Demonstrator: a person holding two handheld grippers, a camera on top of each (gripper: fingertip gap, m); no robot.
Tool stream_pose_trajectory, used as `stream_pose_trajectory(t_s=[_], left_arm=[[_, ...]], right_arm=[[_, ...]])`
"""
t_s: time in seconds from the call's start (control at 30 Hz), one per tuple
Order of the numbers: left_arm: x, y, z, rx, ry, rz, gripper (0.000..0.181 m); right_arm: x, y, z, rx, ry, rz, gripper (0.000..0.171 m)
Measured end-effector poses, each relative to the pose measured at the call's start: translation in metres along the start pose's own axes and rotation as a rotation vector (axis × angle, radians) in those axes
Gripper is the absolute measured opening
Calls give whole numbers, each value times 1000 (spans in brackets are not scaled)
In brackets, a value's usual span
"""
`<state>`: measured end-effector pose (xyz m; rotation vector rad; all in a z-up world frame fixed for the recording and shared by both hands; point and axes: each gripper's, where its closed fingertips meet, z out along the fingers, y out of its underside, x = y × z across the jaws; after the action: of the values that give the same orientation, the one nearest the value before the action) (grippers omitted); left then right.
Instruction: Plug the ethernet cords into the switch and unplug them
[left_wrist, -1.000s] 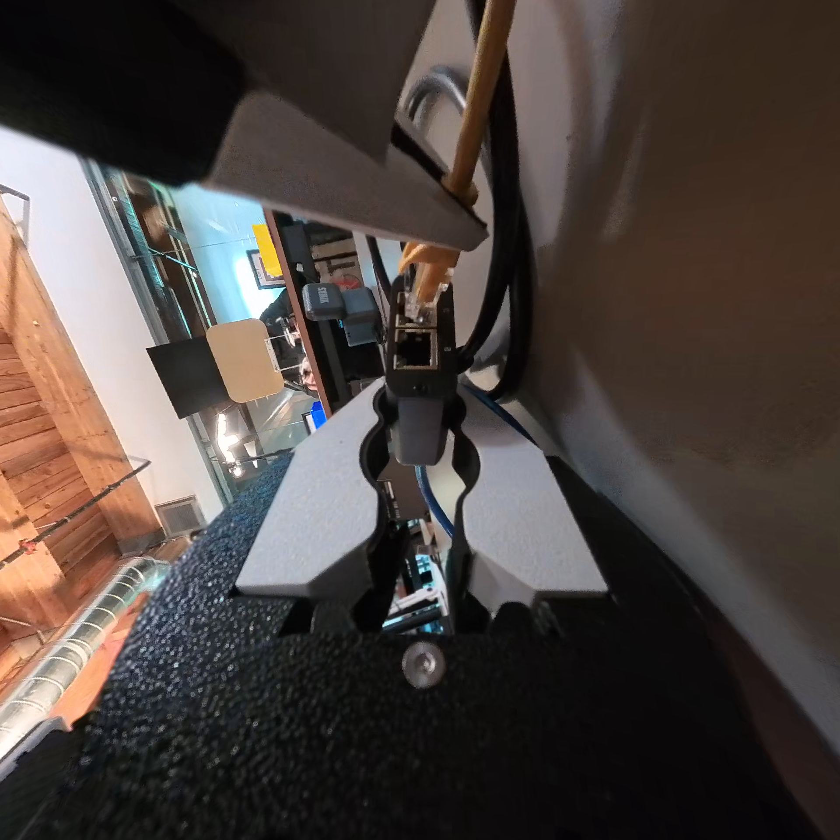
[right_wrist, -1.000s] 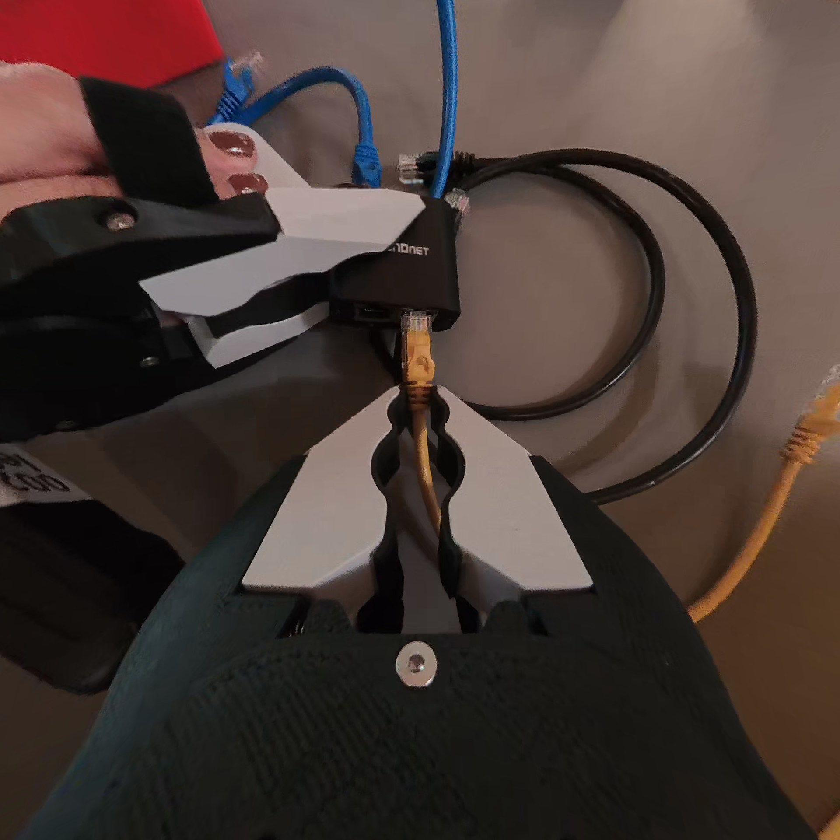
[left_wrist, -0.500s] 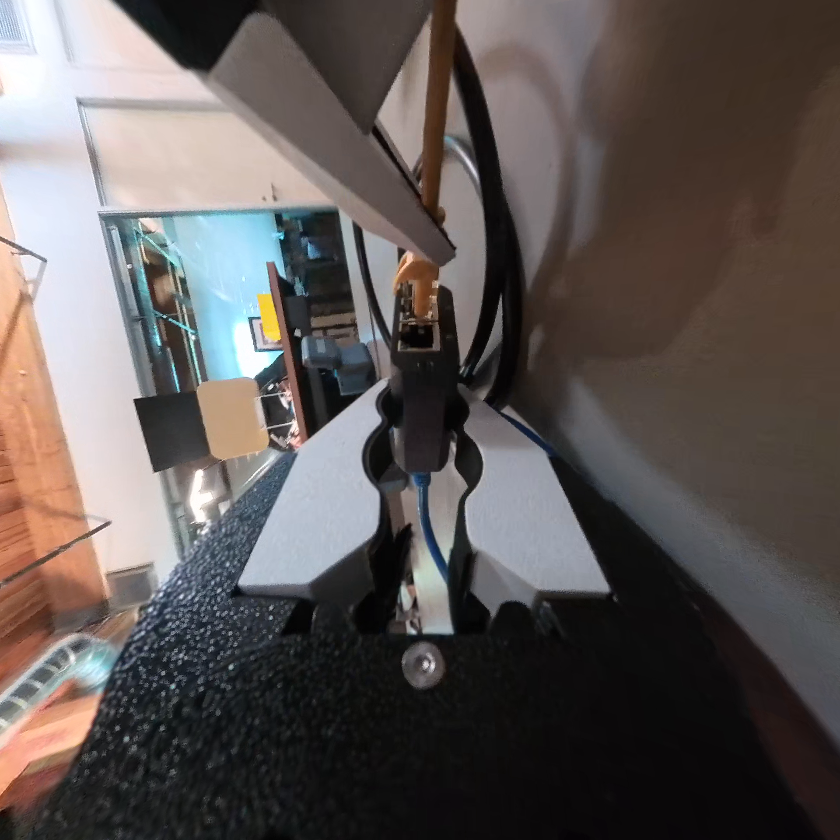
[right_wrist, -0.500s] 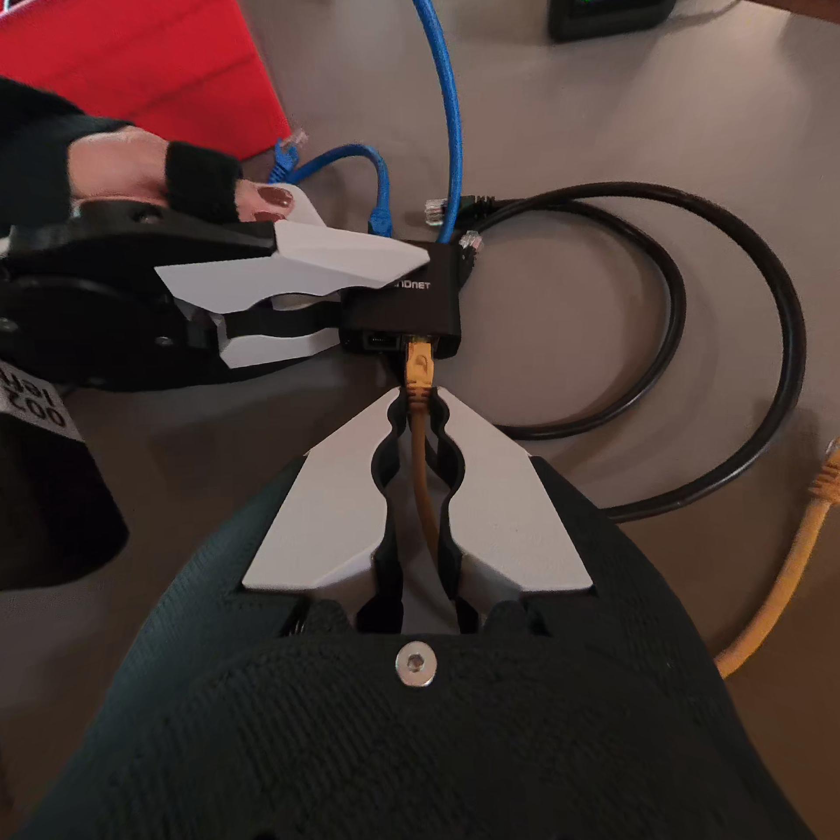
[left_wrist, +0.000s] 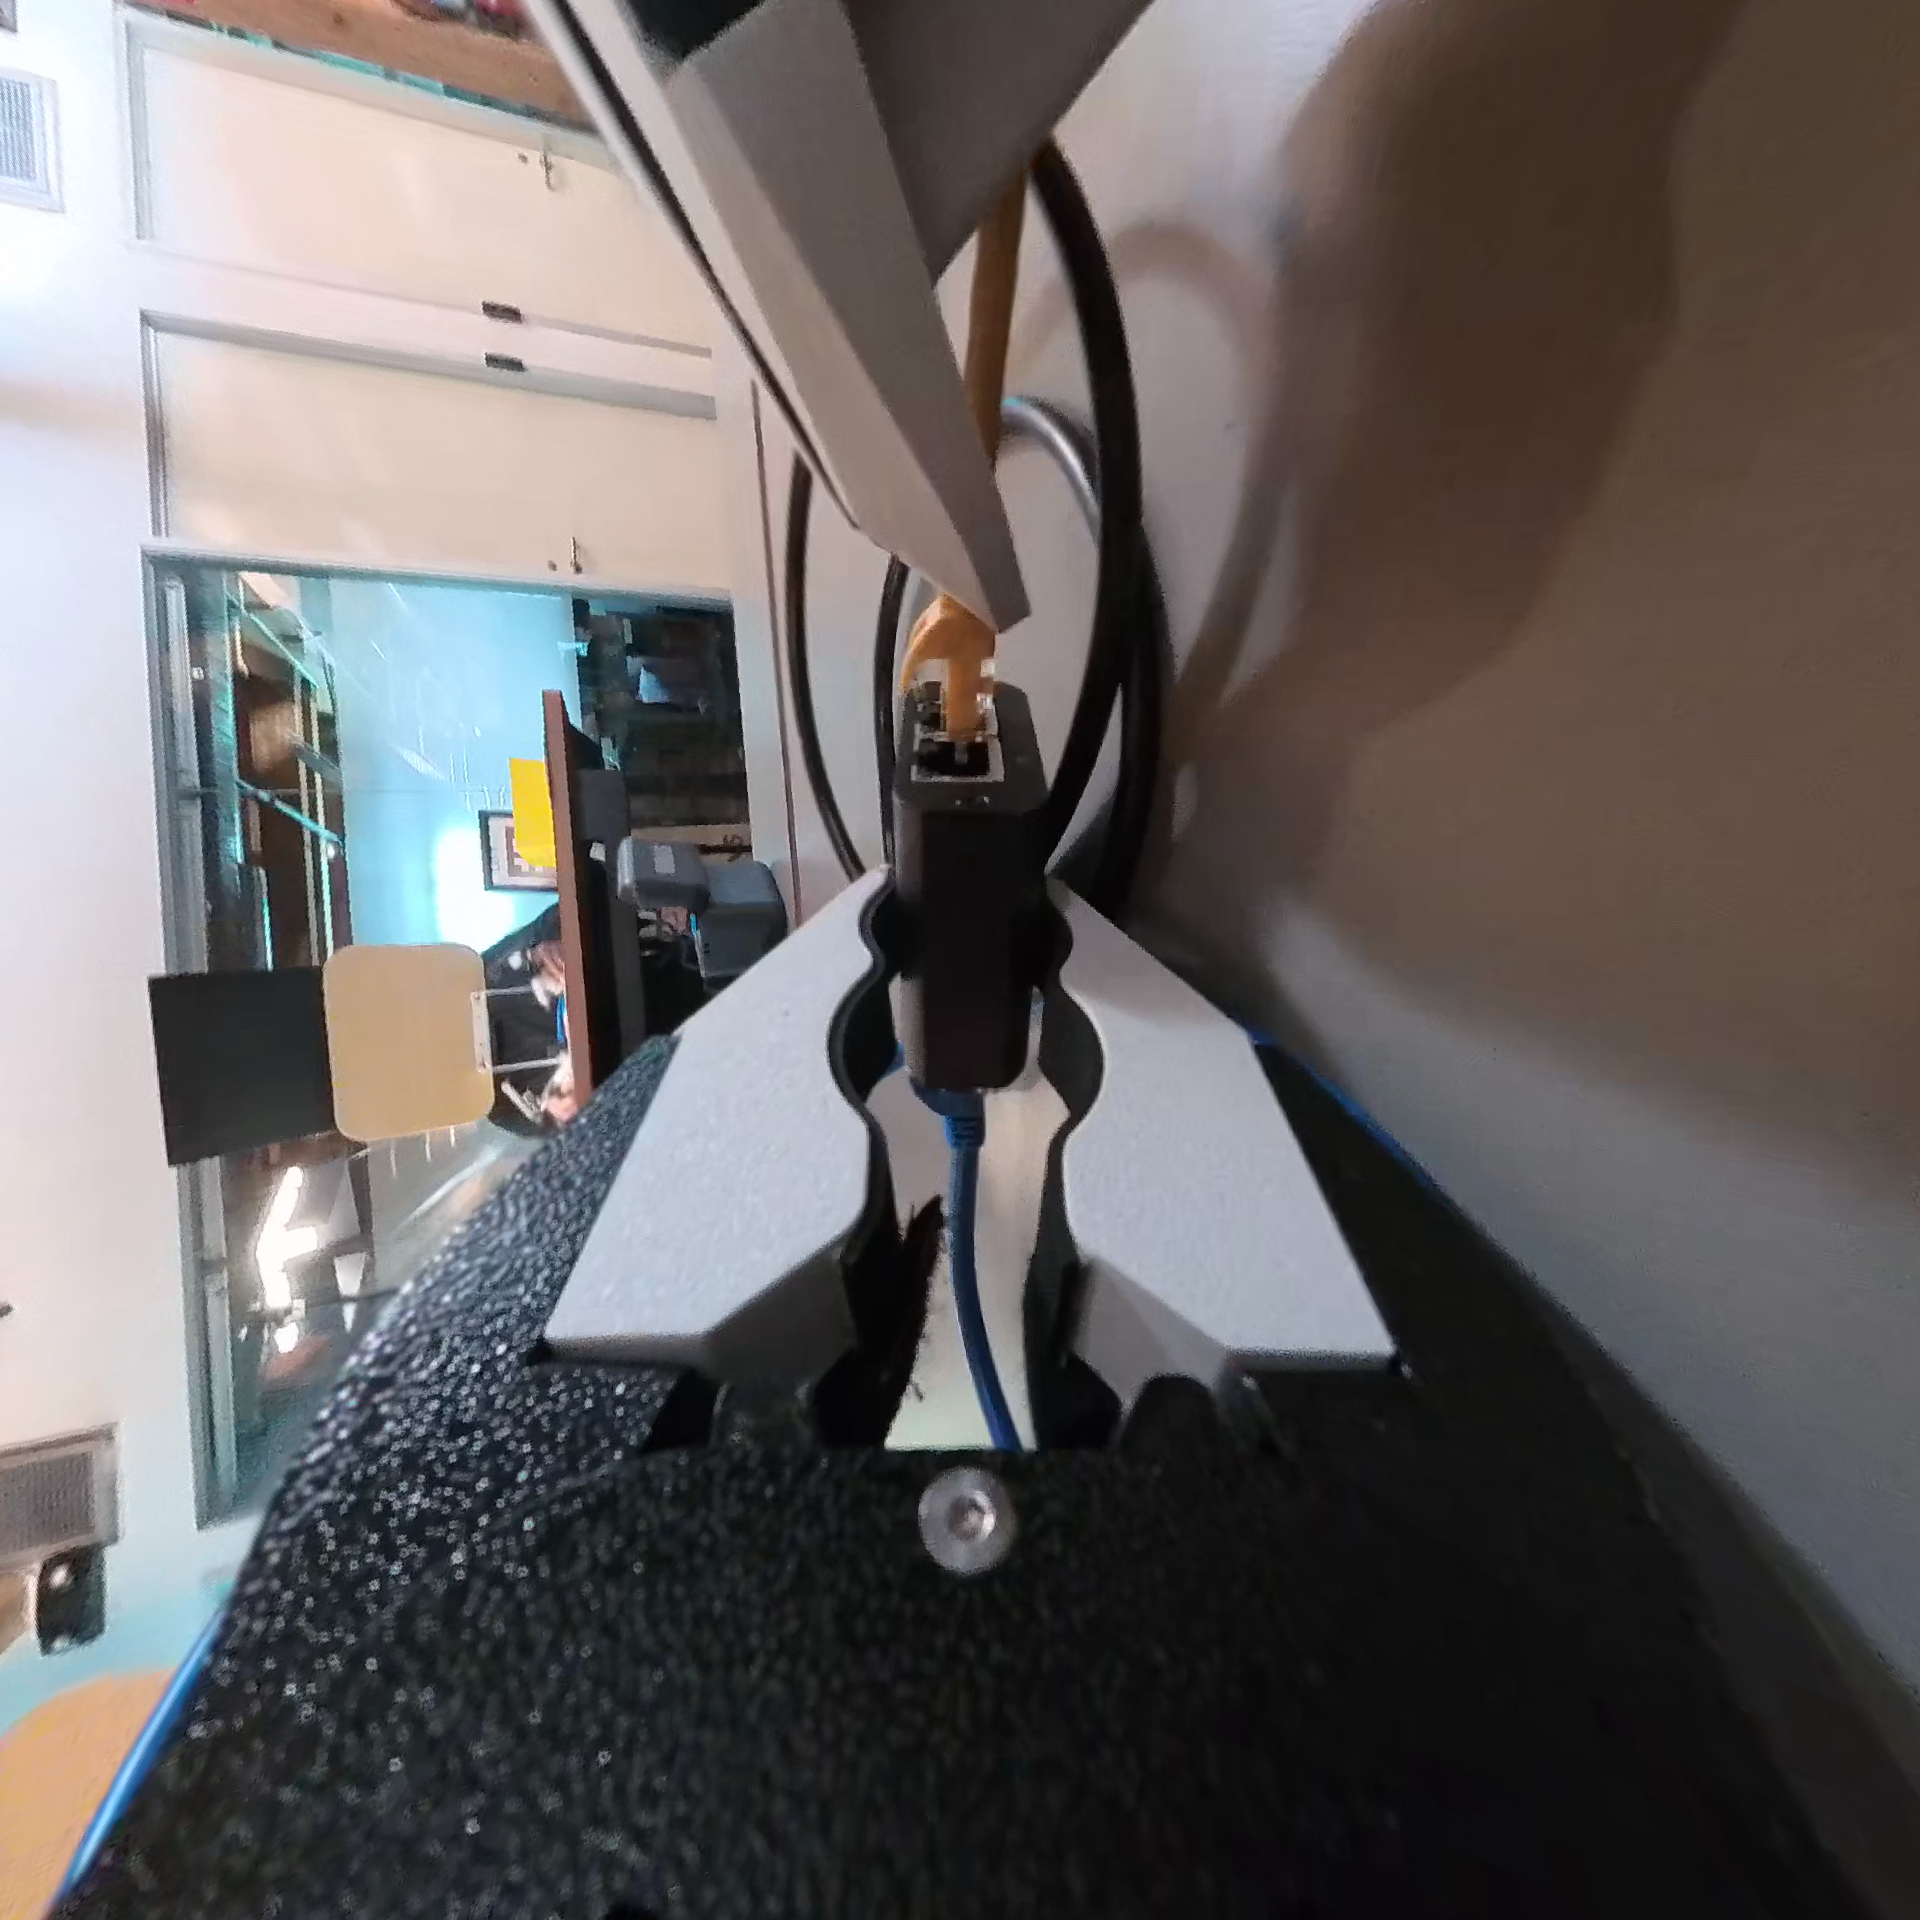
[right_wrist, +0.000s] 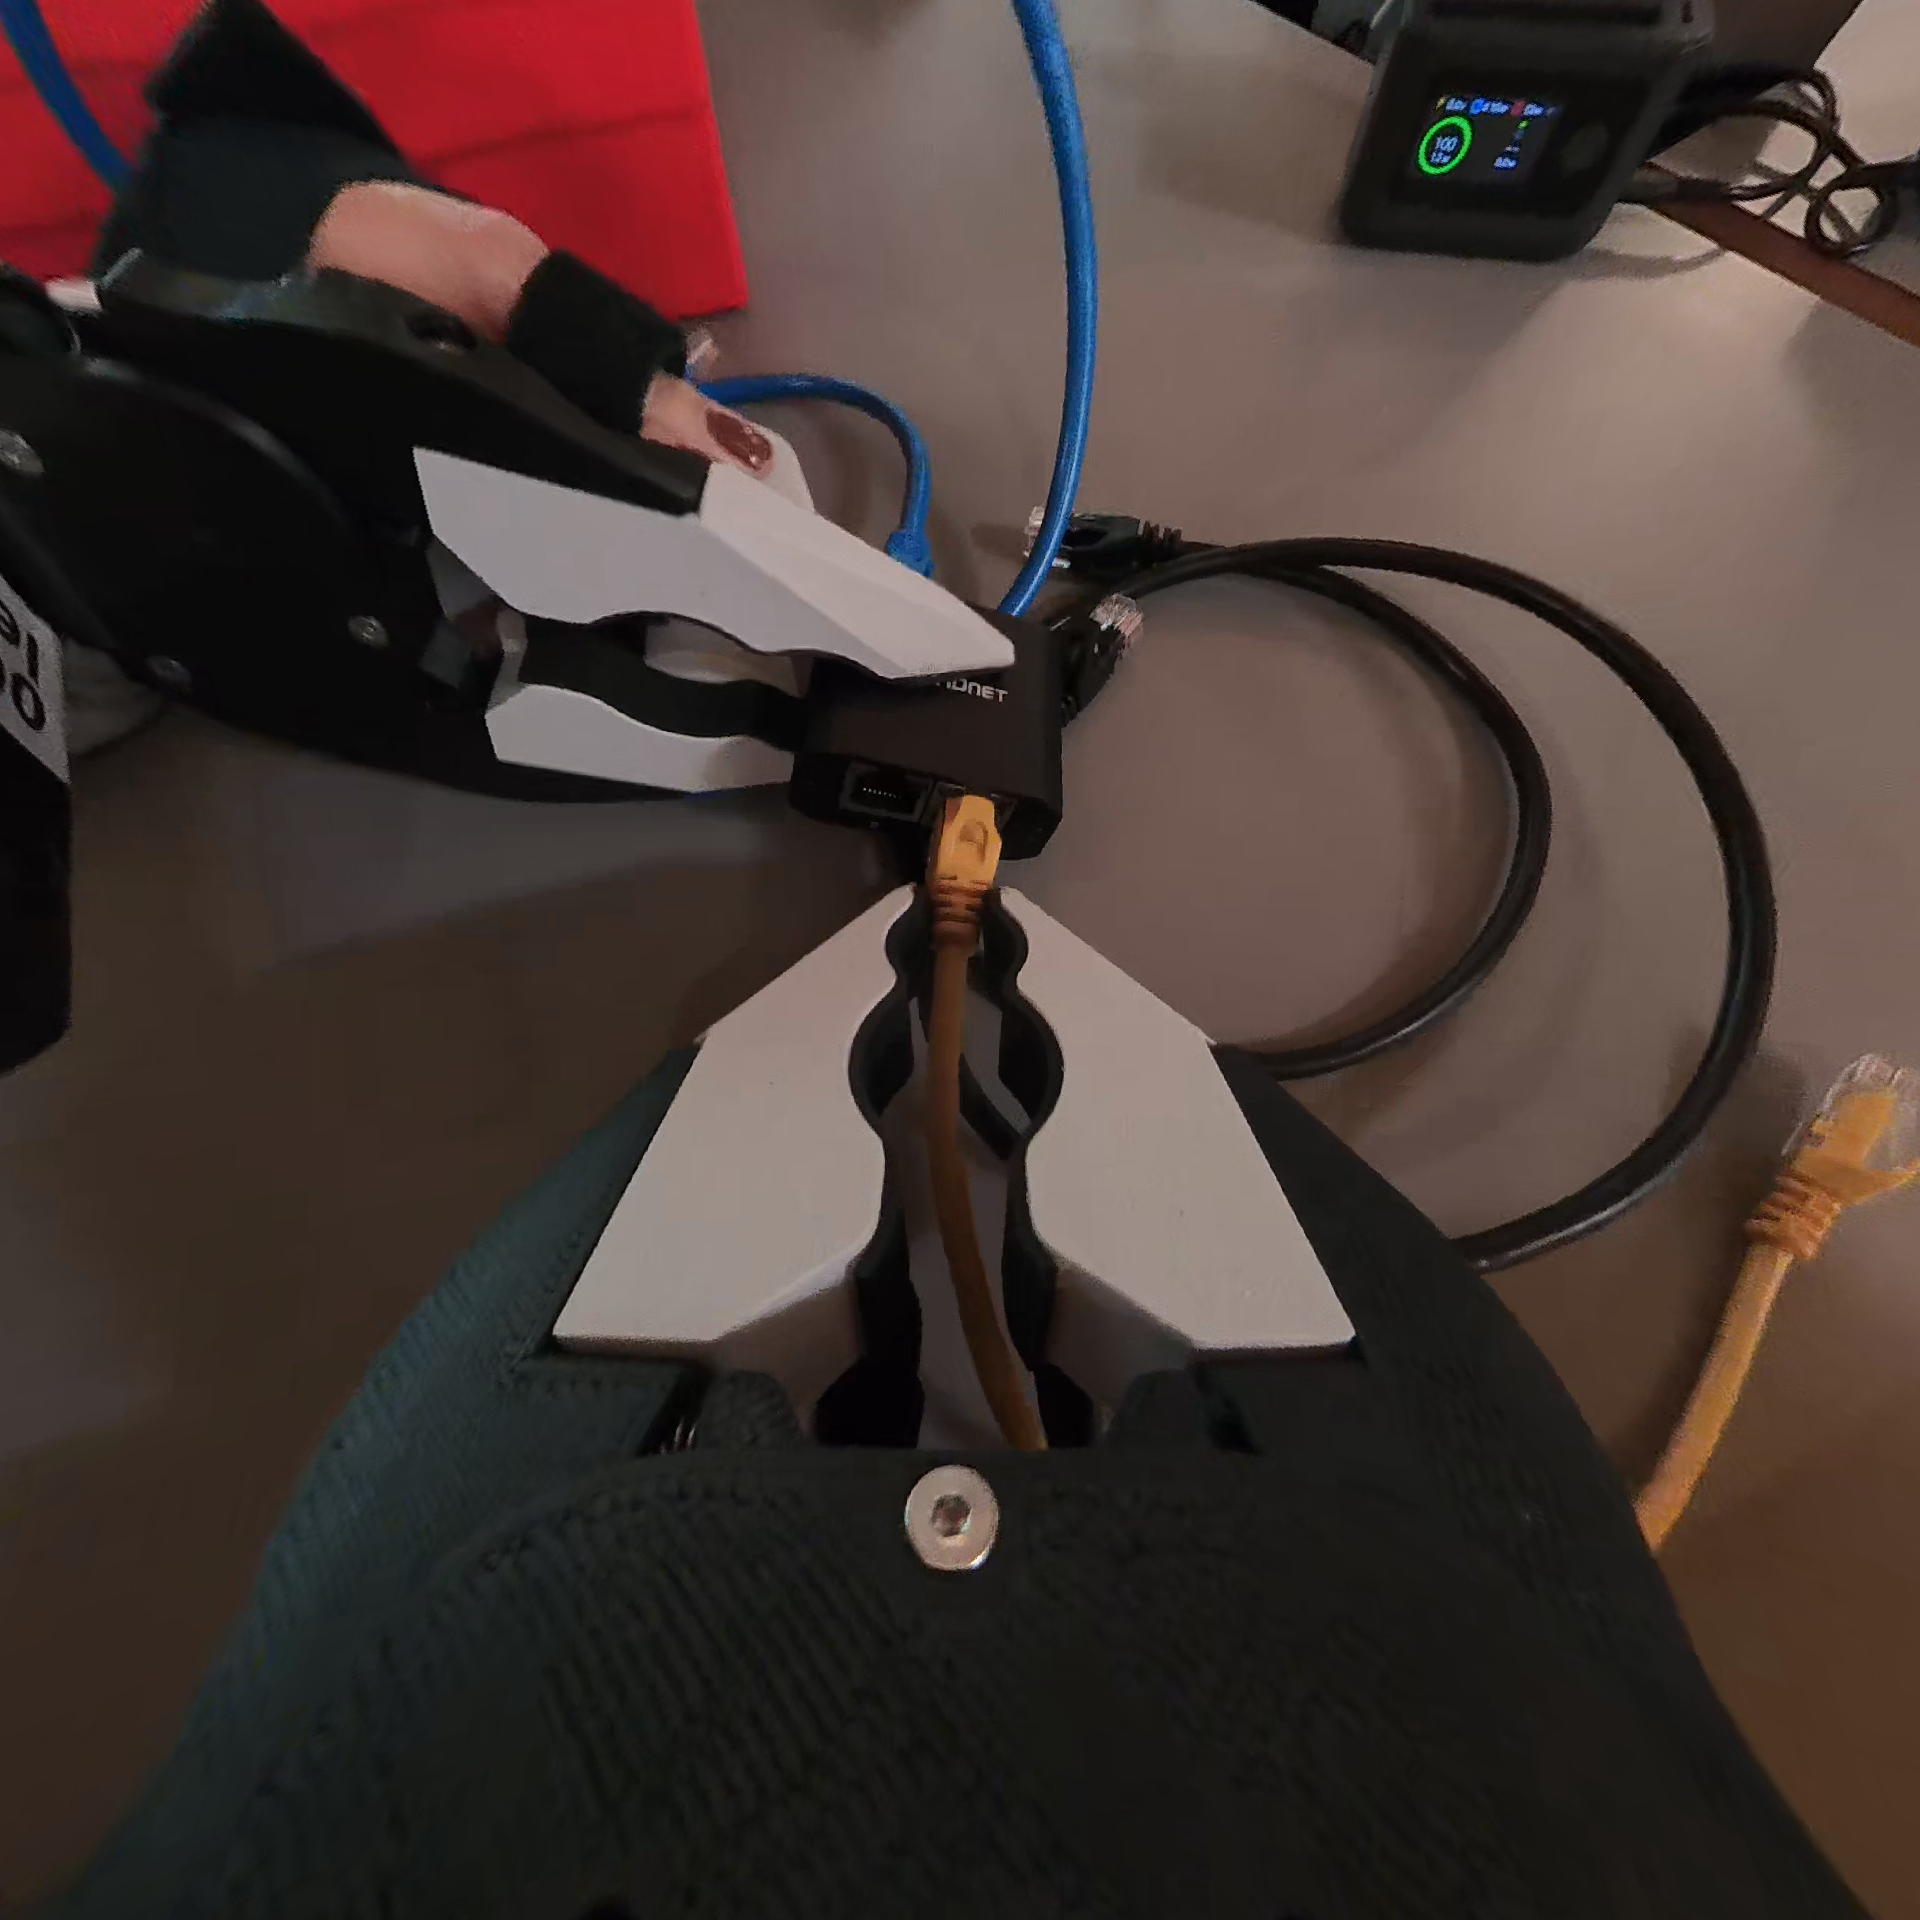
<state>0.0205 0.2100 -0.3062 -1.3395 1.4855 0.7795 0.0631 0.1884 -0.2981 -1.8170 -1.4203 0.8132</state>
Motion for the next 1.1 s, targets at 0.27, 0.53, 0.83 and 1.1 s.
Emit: stream_pose_trajectory(t_s=[0.27,0.53,0.83,1.1], left_arm=[[-13,11,-6,-22,-97,-14,22],[4,-22,-19,174,-64,64,21],[15,-37,-20,212,-26,17,21],[15,-45,-23,210,-43,84,21]], right_arm=[[-1,-50,-26,352,96,-167,31],[29,-69,-66,531,377,-271,29],[37,-52,27,-112,-31,24,16],[26,-19,67,-423,9,135,25]])
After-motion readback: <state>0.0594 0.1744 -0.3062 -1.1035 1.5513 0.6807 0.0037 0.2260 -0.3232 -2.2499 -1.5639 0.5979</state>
